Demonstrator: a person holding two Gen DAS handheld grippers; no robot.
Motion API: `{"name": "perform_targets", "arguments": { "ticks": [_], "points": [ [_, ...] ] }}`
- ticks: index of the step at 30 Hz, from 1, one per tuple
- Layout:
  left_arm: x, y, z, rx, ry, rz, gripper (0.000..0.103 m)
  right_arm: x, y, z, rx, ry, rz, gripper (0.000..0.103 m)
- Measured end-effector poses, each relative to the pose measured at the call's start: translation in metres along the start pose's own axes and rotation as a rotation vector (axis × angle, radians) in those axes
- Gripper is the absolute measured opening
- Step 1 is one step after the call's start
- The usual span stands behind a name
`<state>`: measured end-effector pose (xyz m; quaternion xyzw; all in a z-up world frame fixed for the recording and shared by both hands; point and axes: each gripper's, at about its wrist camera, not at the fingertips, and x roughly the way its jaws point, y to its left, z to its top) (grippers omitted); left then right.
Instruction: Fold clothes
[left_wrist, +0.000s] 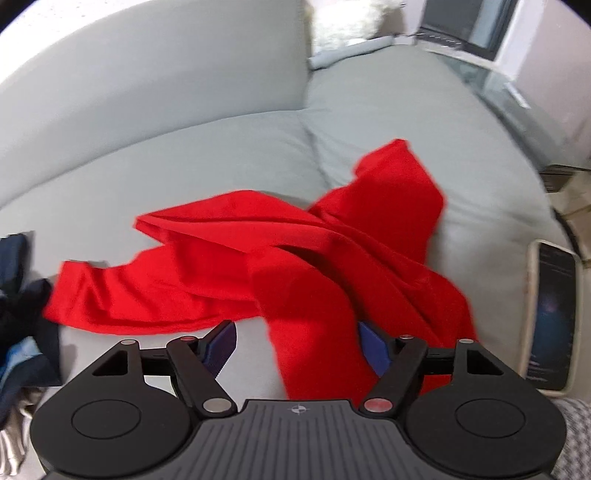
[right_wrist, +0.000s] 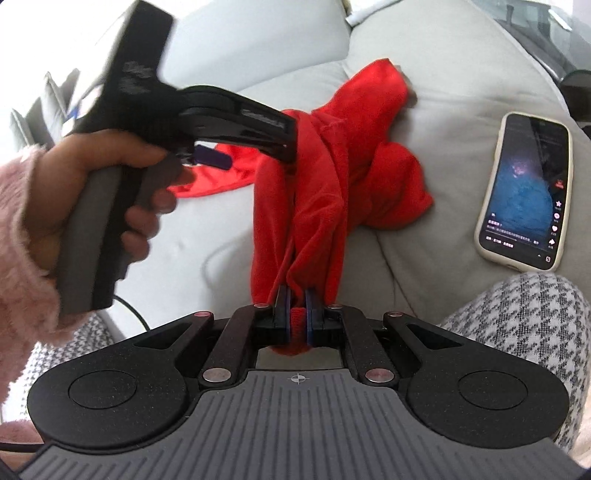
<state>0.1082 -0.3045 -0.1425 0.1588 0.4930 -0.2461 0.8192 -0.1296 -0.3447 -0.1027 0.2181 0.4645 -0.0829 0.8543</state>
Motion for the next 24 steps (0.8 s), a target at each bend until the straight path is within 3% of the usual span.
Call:
{"name": "perform_targets", "arguments": {
  "ticks": [1, 3, 5, 13, 14, 17, 21, 24],
  "points": [
    [0.002, 0.001, 0.001, 0.003, 0.005, 0.031, 0.061, -0.001, 0.001, 0.0, -0.001, -0.002, -0.001, 0.007],
    [0.007, 0.007, 0.001, -0.005, 0.022, 0.085, 0.029, -0.002, 0.001, 0.0, 0.0, -0.008, -0.004, 0.007],
    [0.008, 0.019, -0.001, -0.04, 0.036, 0.095, 0.006, -0.003, -0.001, 0.0, 0.003, -0.009, -0.005, 0.007],
    [-0.039, 0.067, -0.037, -0.099, -0.03, 0.046, 0.006, 0.003, 0.001, -0.003, 0.016, 0.011, 0.012, 0.01],
    [-0.046, 0.073, -0.044, -0.108, -0.036, 0.035, 0.006, 0.004, 0.001, -0.004, 0.015, 0.015, 0.017, 0.021],
    [-0.068, 0.086, -0.065, -0.14, -0.051, 0.003, 0.006, 0.009, 0.002, -0.004, 0.029, 0.017, 0.022, 0.041],
    [-0.073, 0.09, -0.077, -0.173, -0.052, -0.011, 0.006, 0.014, 0.006, -0.002, -0.013, -0.019, 0.024, 0.052],
    [-0.071, 0.089, -0.08, -0.179, -0.049, -0.011, 0.006, 0.03, 0.008, 0.0, -0.075, -0.024, -0.022, 0.053]
  ]
}}
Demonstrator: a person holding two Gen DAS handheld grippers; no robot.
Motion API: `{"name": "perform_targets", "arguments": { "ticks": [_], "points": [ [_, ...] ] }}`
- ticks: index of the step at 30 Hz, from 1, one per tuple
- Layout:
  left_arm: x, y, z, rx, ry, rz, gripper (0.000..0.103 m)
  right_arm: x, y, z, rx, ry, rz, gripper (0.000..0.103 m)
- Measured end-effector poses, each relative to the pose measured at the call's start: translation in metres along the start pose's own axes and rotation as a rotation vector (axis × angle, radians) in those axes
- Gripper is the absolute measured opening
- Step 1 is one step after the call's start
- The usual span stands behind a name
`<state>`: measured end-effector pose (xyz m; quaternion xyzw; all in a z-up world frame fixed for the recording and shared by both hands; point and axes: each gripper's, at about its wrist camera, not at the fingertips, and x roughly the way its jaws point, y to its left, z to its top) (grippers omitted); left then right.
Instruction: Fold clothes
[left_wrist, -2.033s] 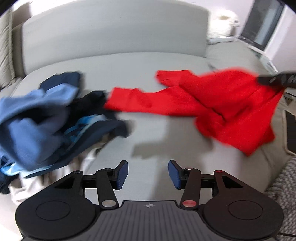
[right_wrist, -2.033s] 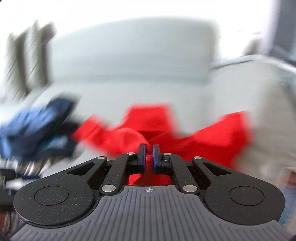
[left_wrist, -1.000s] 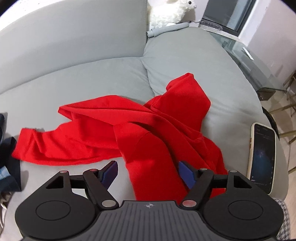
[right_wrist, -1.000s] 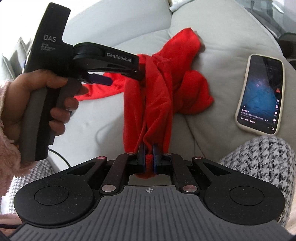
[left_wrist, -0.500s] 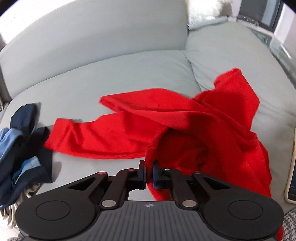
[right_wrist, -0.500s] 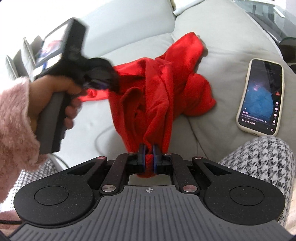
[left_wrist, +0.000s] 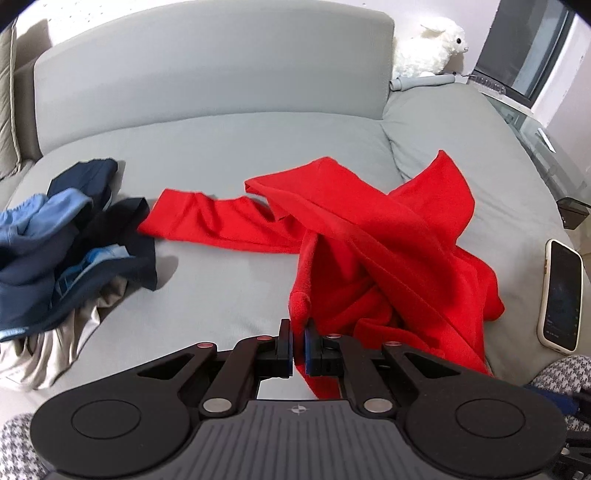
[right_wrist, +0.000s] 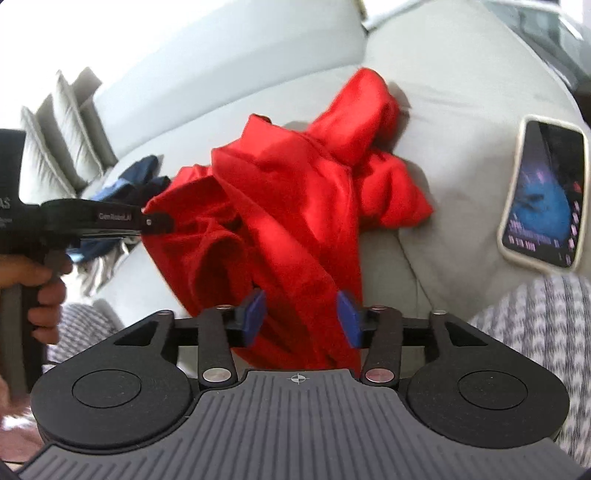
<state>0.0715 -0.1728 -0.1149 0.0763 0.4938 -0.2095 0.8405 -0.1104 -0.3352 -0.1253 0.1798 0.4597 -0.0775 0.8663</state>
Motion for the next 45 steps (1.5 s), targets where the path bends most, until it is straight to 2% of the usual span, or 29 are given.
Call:
{"name": "perform_targets", "arguments": {
  "ticks": [4, 7, 10, 11, 12, 13, 16, 20, 21, 22, 25, 26, 28, 29, 30, 34, 36, 38, 41, 45],
  "points": [
    [0.005, 0.001, 0.002, 0.013, 0.003, 0.006, 0.006, 0.026, -0.005, 0.008, -0.031, 0.031, -0.015, 0.052],
    [0.008, 0.004, 0.0, 0.006, 0.014, 0.005, 0.006, 0.035, -0.003, 0.011, -0.082, 0.044, 0.01, 0.048],
    [0.012, 0.006, -0.002, -0.001, 0.024, 0.005, 0.006, 0.049, 0.003, 0.016, -0.137, 0.072, 0.034, 0.048],
    [0.013, 0.007, -0.003, -0.003, 0.025, 0.005, 0.006, 0.05, 0.005, 0.016, -0.147, 0.086, 0.04, 0.043],
    [0.014, 0.008, -0.003, -0.004, 0.027, 0.004, 0.006, 0.05, 0.008, 0.016, -0.17, 0.106, 0.056, 0.021],
    [0.014, 0.009, -0.004, -0.008, 0.028, 0.001, 0.006, 0.049, 0.011, 0.016, -0.193, 0.123, 0.066, 0.01],
    [0.012, 0.012, -0.004, -0.021, 0.023, -0.013, 0.006, 0.034, 0.019, 0.013, -0.225, 0.125, 0.015, 0.007],
    [0.001, 0.023, -0.002, -0.097, 0.0, -0.049, 0.006, -0.001, 0.007, 0.02, -0.077, 0.079, 0.024, 0.006],
    [-0.002, 0.025, -0.001, -0.109, -0.009, -0.052, 0.006, -0.019, -0.001, 0.029, -0.002, 0.036, 0.051, 0.006],
    [-0.012, 0.03, 0.004, -0.138, -0.037, -0.058, 0.006, -0.035, -0.008, 0.039, 0.064, -0.006, 0.075, 0.006],
    [-0.045, 0.045, 0.024, -0.203, -0.13, -0.064, 0.005, -0.075, -0.012, 0.071, 0.124, -0.142, 0.115, 0.005],
    [-0.068, 0.052, 0.037, -0.222, -0.196, -0.063, 0.005, -0.107, -0.009, 0.097, 0.124, -0.258, 0.139, 0.005],
    [-0.11, 0.062, 0.059, -0.238, -0.321, -0.055, 0.005, -0.152, 0.004, 0.131, 0.091, -0.423, 0.163, 0.005],
    [-0.138, 0.068, 0.07, -0.244, -0.398, -0.049, 0.005, -0.167, 0.011, 0.141, 0.075, -0.475, 0.164, 0.005],
    [-0.165, 0.072, 0.079, -0.247, -0.469, -0.041, 0.005, -0.197, 0.024, 0.158, 0.044, -0.575, 0.164, 0.005],
    [-0.276, 0.084, 0.097, -0.256, -0.743, -0.016, 0.005, -0.279, 0.055, 0.18, -0.003, -0.828, 0.158, 0.005],
    [-0.333, 0.085, 0.094, -0.239, -0.885, 0.006, 0.005, -0.315, 0.065, 0.179, -0.026, -0.927, 0.174, 0.005],
    [-0.375, 0.082, 0.085, -0.205, -0.993, 0.028, 0.005, -0.341, 0.074, 0.177, -0.059, -0.978, 0.178, 0.005],
    [-0.418, 0.078, 0.07, -0.172, -1.092, 0.051, 0.005, -0.374, 0.09, 0.177, -0.123, -1.025, 0.167, 0.005],
    [-0.437, 0.076, 0.056, -0.162, -1.125, 0.055, 0.005, -0.382, 0.103, 0.182, -0.171, -1.022, 0.149, 0.005]
  ]
}}
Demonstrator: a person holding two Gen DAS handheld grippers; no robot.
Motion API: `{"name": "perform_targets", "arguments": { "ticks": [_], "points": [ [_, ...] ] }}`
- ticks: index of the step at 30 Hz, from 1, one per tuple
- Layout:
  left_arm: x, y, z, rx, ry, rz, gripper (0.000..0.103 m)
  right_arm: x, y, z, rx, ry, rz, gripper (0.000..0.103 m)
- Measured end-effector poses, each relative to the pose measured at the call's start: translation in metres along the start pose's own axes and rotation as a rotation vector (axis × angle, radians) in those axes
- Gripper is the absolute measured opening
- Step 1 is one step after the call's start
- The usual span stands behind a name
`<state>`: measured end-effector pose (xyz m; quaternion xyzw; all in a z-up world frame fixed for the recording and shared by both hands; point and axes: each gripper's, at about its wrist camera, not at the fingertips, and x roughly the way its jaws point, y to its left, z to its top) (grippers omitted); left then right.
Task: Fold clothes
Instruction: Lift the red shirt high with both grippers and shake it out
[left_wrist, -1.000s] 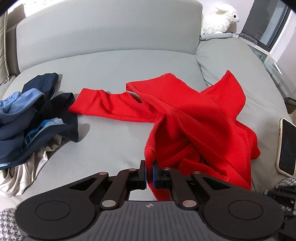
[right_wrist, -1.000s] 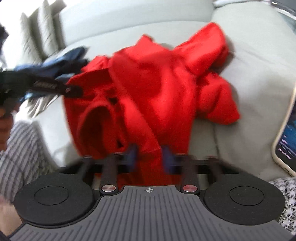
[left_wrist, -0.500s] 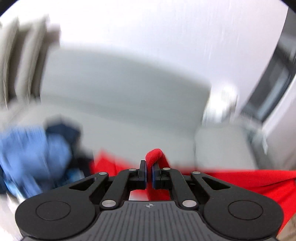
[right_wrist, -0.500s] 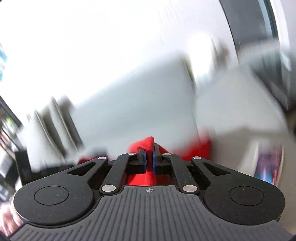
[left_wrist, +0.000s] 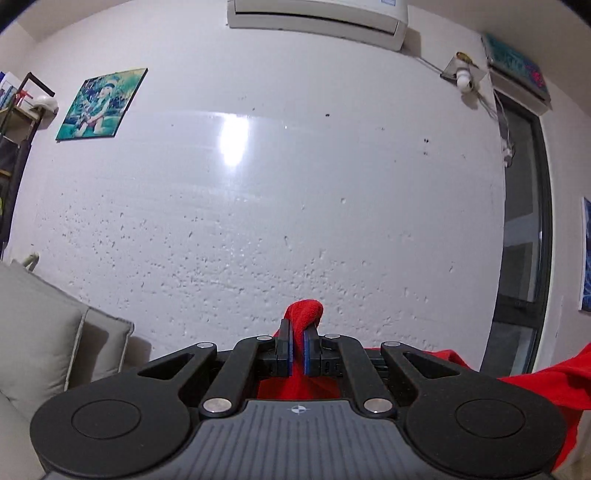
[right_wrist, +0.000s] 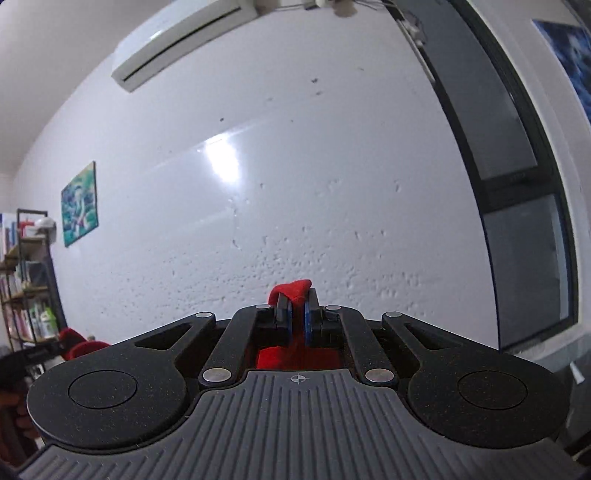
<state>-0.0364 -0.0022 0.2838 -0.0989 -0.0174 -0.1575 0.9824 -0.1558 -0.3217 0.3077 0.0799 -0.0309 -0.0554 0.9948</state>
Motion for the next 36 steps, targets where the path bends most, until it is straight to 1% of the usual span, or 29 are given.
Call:
{"name": "perform_targets", "arguments": {
  "ticks": [3, 5, 10, 11, 14, 15, 17, 18, 20, 23, 25, 26, 28, 30, 32, 34, 36],
  "points": [
    [0.003, 0.001, -0.009, 0.014, 0.017, 0.01, 0.005, 0.011, 0.006, -0.005, -0.028, 0.03, 0.01, 0.005],
    [0.02, 0.004, -0.023, 0.022, 0.063, 0.023, 0.005, 0.025, 0.006, -0.014, -0.037, 0.062, 0.007, 0.005],
    [0.109, 0.026, -0.092, 0.029, 0.249, 0.088, 0.005, 0.109, -0.029, -0.072, 0.021, 0.24, -0.038, 0.005],
    [0.126, 0.029, -0.106, 0.034, 0.286, 0.104, 0.005, 0.133, -0.037, -0.088, 0.028, 0.276, -0.053, 0.005],
    [0.182, 0.031, -0.126, 0.057, 0.323, 0.142, 0.005, 0.207, -0.051, -0.124, 0.012, 0.346, -0.097, 0.005],
    [0.201, 0.031, -0.131, 0.066, 0.331, 0.155, 0.005, 0.227, -0.052, -0.127, -0.001, 0.348, -0.11, 0.005],
    [0.239, 0.031, -0.142, 0.082, 0.348, 0.179, 0.005, 0.256, -0.051, -0.119, -0.028, 0.328, -0.126, 0.005],
    [0.25, 0.032, -0.137, 0.089, 0.343, 0.184, 0.005, 0.275, -0.049, -0.108, -0.059, 0.292, -0.136, 0.005],
    [0.272, 0.03, -0.11, 0.096, 0.28, 0.18, 0.005, 0.292, -0.045, -0.084, -0.11, 0.237, -0.144, 0.005],
    [0.284, 0.029, -0.095, 0.098, 0.239, 0.175, 0.005, 0.301, -0.045, -0.07, -0.146, 0.194, -0.157, 0.005],
    [0.285, 0.032, -0.101, 0.093, 0.248, 0.172, 0.005, 0.297, -0.051, -0.082, -0.152, 0.211, -0.163, 0.005],
    [0.284, 0.035, -0.114, 0.086, 0.273, 0.171, 0.005, 0.294, -0.055, -0.096, -0.153, 0.238, -0.168, 0.005],
    [0.275, 0.041, -0.15, 0.071, 0.344, 0.173, 0.005, 0.288, -0.065, -0.126, -0.147, 0.294, -0.177, 0.005],
    [0.256, 0.044, -0.198, 0.056, 0.425, 0.174, 0.005, 0.279, -0.079, -0.179, -0.117, 0.396, -0.187, 0.005],
    [0.232, 0.051, -0.254, 0.064, 0.521, 0.181, 0.005, 0.261, -0.091, -0.229, -0.105, 0.482, -0.211, 0.005],
    [0.214, 0.052, -0.291, 0.089, 0.583, 0.19, 0.005, 0.244, -0.101, -0.276, -0.091, 0.563, -0.238, 0.005],
    [0.191, 0.056, -0.336, 0.11, 0.672, 0.201, 0.005, 0.227, -0.108, -0.32, -0.071, 0.644, -0.263, 0.005]
  ]
}}
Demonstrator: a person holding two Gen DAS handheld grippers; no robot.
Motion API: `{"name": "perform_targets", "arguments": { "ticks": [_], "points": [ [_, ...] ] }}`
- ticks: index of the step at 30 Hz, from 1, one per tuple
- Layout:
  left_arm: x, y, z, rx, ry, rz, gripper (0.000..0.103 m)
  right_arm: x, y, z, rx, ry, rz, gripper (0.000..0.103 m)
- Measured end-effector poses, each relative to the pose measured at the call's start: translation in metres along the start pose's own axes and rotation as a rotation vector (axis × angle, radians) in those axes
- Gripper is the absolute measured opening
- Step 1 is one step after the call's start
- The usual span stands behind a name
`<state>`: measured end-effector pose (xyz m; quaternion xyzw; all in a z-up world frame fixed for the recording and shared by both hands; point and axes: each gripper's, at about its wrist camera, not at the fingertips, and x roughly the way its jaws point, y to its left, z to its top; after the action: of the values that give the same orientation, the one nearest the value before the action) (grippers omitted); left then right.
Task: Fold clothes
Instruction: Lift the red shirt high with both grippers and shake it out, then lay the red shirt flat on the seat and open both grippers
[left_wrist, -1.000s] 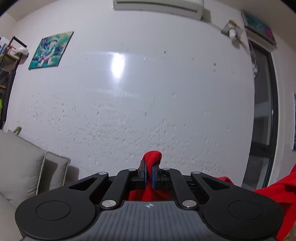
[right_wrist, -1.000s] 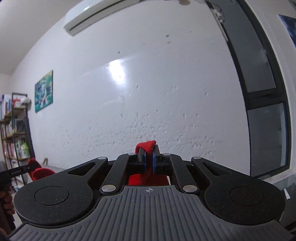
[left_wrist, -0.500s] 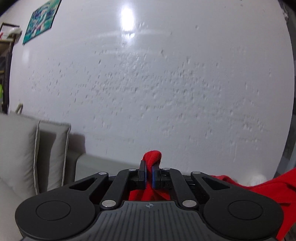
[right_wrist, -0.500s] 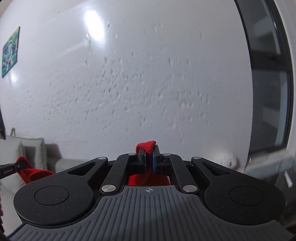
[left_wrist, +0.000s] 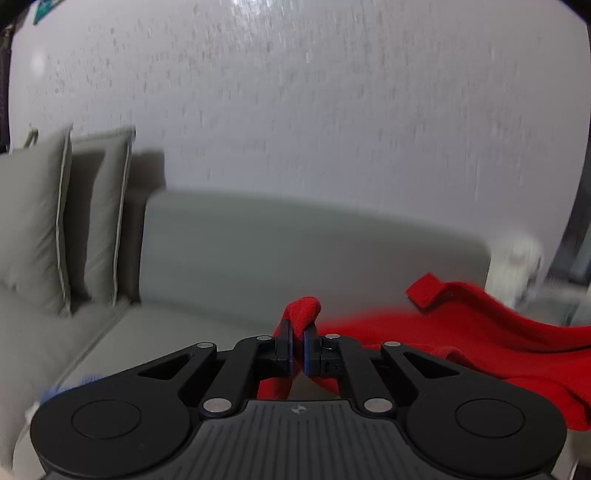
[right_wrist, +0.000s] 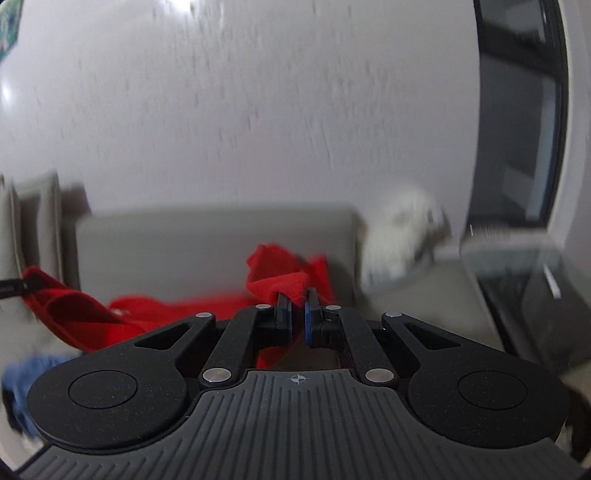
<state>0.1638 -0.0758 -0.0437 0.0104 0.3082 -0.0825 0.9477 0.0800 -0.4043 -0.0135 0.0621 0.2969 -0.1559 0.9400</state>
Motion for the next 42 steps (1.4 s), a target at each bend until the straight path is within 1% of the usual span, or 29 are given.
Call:
{"name": "perform_targets", "arguments": {
  "ticks": [3, 4, 6, 7, 8, 11, 16, 17, 19, 20, 21, 22, 23, 24, 25, 26, 27, 29, 31, 32, 33, 35, 38, 40, 42],
  "points": [
    [0.005, 0.003, -0.048, 0.024, 0.082, 0.015, 0.005, 0.013, -0.001, -0.065, 0.018, 0.12, -0.012, 0.005],
    [0.006, 0.005, -0.065, 0.032, 0.116, 0.021, 0.005, 0.012, -0.002, -0.078, 0.022, 0.143, -0.013, 0.005],
    [0.005, 0.01, -0.092, 0.044, 0.174, 0.028, 0.005, 0.015, -0.008, -0.114, 0.035, 0.215, -0.014, 0.005],
    [0.004, 0.012, -0.103, 0.049, 0.2, 0.032, 0.005, 0.014, -0.009, -0.123, 0.033, 0.23, -0.016, 0.005],
    [0.001, 0.016, -0.115, 0.056, 0.224, 0.037, 0.005, 0.01, -0.01, -0.128, 0.031, 0.24, -0.017, 0.005],
    [-0.007, 0.022, -0.127, 0.061, 0.261, 0.053, 0.005, 0.002, -0.015, -0.149, 0.031, 0.266, -0.014, 0.005],
    [-0.035, 0.029, -0.137, 0.07, 0.313, 0.066, 0.002, -0.02, -0.016, -0.147, 0.005, 0.272, -0.019, 0.005],
    [-0.041, 0.029, -0.14, 0.073, 0.327, 0.069, 0.0, -0.021, -0.014, -0.147, -0.003, 0.285, -0.019, 0.005],
    [-0.045, 0.025, -0.15, 0.103, 0.373, 0.08, 0.0, -0.023, -0.009, -0.15, -0.021, 0.312, -0.021, 0.006],
    [-0.046, 0.023, -0.156, 0.121, 0.397, 0.085, 0.0, -0.022, -0.004, -0.157, -0.038, 0.335, -0.028, 0.007],
    [-0.043, 0.022, -0.161, 0.132, 0.425, 0.094, 0.002, -0.013, -0.004, -0.162, -0.049, 0.351, -0.041, 0.014],
    [-0.04, 0.022, -0.164, 0.133, 0.449, 0.102, 0.003, -0.004, -0.004, -0.167, -0.059, 0.385, -0.054, 0.022],
    [-0.037, 0.023, -0.166, 0.131, 0.468, 0.108, 0.006, 0.004, -0.003, -0.169, -0.06, 0.432, -0.07, 0.037],
    [-0.04, 0.022, -0.166, 0.133, 0.47, 0.106, 0.009, 0.007, -0.003, -0.17, -0.055, 0.46, -0.08, 0.047],
    [-0.044, 0.021, -0.166, 0.139, 0.462, 0.098, 0.011, 0.001, -0.002, -0.168, -0.054, 0.454, -0.07, 0.048],
    [-0.048, 0.02, -0.164, 0.149, 0.455, 0.091, 0.016, -0.005, -0.001, -0.166, -0.053, 0.448, -0.061, 0.054],
    [-0.052, 0.019, -0.161, 0.163, 0.448, 0.083, 0.024, -0.01, 0.0, -0.164, -0.054, 0.442, -0.053, 0.063],
    [-0.058, 0.016, -0.153, 0.189, 0.424, 0.061, 0.029, -0.021, 0.001, -0.159, -0.081, 0.423, -0.051, 0.066],
    [-0.058, 0.013, -0.146, 0.202, 0.393, 0.031, 0.029, -0.029, 0.002, -0.152, -0.095, 0.402, -0.04, 0.066],
    [-0.056, 0.009, -0.137, 0.214, 0.369, 0.003, 0.033, -0.03, 0.002, -0.148, -0.093, 0.39, -0.031, 0.066],
    [-0.053, 0.004, -0.13, 0.227, 0.352, -0.019, 0.035, -0.031, 0.003, -0.143, -0.091, 0.379, -0.022, 0.066],
    [-0.044, -0.009, -0.118, 0.251, 0.327, -0.053, 0.036, -0.027, 0.007, -0.132, -0.1, 0.343, 0.0, 0.065],
    [-0.021, -0.032, -0.105, 0.284, 0.302, -0.1, 0.036, -0.009, 0.021, -0.111, -0.128, 0.281, 0.032, 0.058],
    [-0.005, -0.042, -0.099, 0.288, 0.294, -0.112, 0.036, 0.009, 0.031, -0.097, -0.153, 0.245, 0.044, 0.054],
    [0.021, -0.059, -0.091, 0.28, 0.282, -0.123, 0.036, 0.038, 0.04, -0.081, -0.183, 0.219, 0.043, 0.044]
  ]
}}
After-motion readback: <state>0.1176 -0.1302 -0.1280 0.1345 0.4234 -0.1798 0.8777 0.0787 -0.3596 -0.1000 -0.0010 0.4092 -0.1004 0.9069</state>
